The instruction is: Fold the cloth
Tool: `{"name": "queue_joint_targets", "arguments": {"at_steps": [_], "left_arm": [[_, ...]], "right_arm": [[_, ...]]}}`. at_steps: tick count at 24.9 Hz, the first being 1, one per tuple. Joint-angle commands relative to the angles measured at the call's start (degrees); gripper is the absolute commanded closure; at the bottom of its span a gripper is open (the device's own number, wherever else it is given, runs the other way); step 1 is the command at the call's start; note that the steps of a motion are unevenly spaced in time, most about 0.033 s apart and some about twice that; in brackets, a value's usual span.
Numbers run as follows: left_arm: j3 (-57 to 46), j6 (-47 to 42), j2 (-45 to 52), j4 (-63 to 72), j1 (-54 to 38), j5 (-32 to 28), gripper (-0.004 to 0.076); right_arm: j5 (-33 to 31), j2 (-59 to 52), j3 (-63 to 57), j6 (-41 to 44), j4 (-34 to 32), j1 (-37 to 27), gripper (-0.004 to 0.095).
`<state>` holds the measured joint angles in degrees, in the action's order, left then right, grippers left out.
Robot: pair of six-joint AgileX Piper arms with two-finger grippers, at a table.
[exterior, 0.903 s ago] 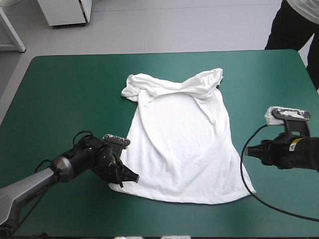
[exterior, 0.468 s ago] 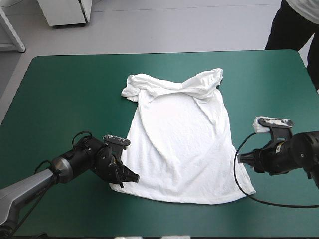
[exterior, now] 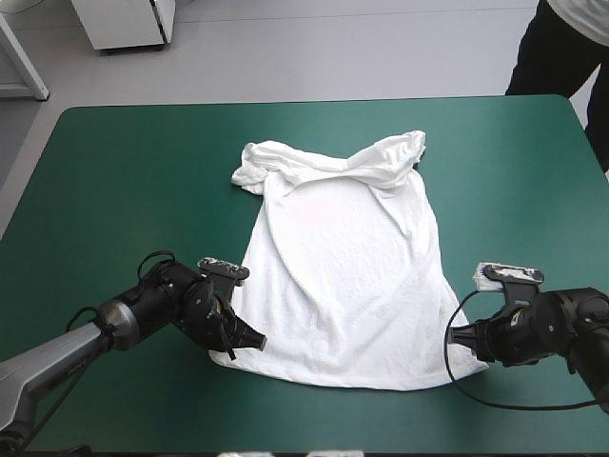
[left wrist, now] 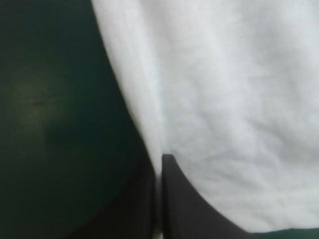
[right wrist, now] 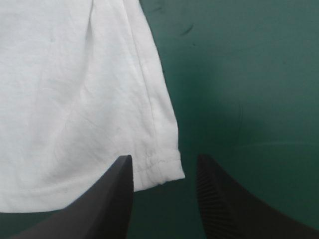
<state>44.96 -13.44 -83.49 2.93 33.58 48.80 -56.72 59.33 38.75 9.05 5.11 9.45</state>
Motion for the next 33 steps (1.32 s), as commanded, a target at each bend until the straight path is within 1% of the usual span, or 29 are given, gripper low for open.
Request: {"name": "queue_joint_targets", "arguments": {"at_steps": [1,7,11,13,15,16,17,19,23,26,30,33], "left_arm": [[-1.8,0.4,-1.4,3.6,0.6,-1.6,0.0734],[-1.8,0.4,-1.4,3.6,0.6,-1.6,0.0734],[-1.8,0.4,-1.4,3.4,0.5,-1.6,0.0734],[-1.8,0.4,-1.3,3.4,0.5,-1.7,0.0734],[-1.8,0.4,-1.3,3.4,0.5,-2.0,0.0734],[-1.8,0.4,-1.3,3.4,0.5,-2.0,0.0734],[-1.8,0.4,-1.3,3.4,0.5,-2.0,0.0734],[-1.8,0.4,-1.3,3.4,0.5,-2.0,0.0734],[-1.6,0.4,-1.3,3.4,0.5,-1.8,0.0734],[1.2,0.4,-0.6,3.4,0.5,0.4,0.0734],[10.6,0.4,4.3,0.2,0.5,3.7,0.0734],[18.5,0.4,7.3,-3.5,0.5,6.1,0.0734]], "right_arm": [[3.6,1.3,-0.3,-0.4,0.5,0.0,0.0517],[6.8,7.9,-1.3,-1.9,1.3,0.0,0.0515],[7.5,11.5,-1.4,-2.4,1.8,0.0,0.0515],[7.5,13.3,-1.4,-3.5,3.4,0.0,0.0518],[7.0,16.0,-1.4,-4.8,6.2,0.0,0.06],[6.7,16.7,-1.4,-5.0,6.8,0.0,0.0658],[6.6,17.4,-1.4,-5.8,7.8,0.0,0.0761],[6.6,17.9,-1.4,-7.3,8.8,0.0,0.0927],[5.2,17.2,-1.3,-7.3,8.8,0.0,0.0925],[3.5,13.3,1.4,-7.1,8.8,0.0,0.0925],[-0.8,5.6,11.6,-9.6,8.5,0.0,0.0925],[-2.6,2.3,20.0,-9.6,6.4,0.0,0.0925]]}}
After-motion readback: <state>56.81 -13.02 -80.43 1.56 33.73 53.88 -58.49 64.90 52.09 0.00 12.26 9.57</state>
